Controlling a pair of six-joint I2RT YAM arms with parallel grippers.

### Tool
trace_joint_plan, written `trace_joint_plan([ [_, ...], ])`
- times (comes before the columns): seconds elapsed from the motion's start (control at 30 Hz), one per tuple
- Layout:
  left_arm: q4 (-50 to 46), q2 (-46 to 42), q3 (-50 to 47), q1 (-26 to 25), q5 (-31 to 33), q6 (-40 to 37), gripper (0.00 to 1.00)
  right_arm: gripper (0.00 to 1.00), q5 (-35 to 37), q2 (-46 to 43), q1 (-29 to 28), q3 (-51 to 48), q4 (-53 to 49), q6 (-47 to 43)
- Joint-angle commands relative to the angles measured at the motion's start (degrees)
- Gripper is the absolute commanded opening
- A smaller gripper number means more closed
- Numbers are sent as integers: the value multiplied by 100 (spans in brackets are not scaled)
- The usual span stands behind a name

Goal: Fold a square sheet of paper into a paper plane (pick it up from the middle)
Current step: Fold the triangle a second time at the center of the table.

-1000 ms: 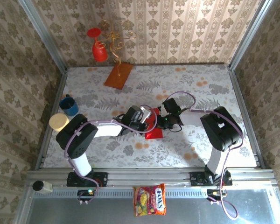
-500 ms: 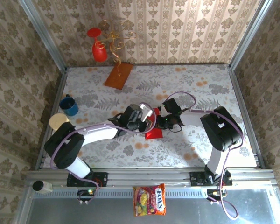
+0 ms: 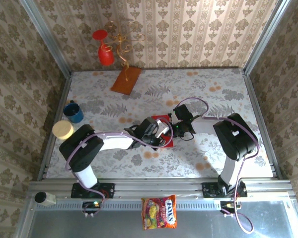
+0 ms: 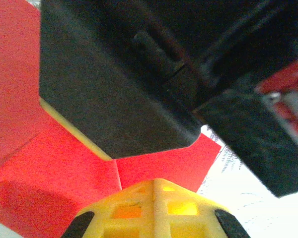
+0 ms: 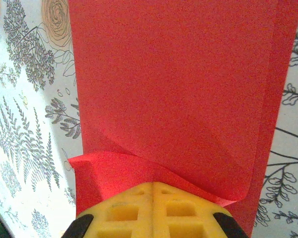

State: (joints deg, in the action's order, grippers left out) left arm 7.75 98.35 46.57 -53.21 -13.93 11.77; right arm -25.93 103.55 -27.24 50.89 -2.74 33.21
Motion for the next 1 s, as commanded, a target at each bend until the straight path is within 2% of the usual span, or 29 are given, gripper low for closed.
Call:
trace_joint_plan([
  [0.0, 12, 141, 71, 25, 28, -112, 0, 0, 343, 292, 35, -99, -405, -60],
  [0.57, 345, -128, -762, 236, 214, 152, 0, 0, 383, 324, 79, -240, -359, -69],
  [0.97, 293, -779, -1586, 221, 555, 439, 0, 0, 378, 324, 114, -247, -350, -60],
])
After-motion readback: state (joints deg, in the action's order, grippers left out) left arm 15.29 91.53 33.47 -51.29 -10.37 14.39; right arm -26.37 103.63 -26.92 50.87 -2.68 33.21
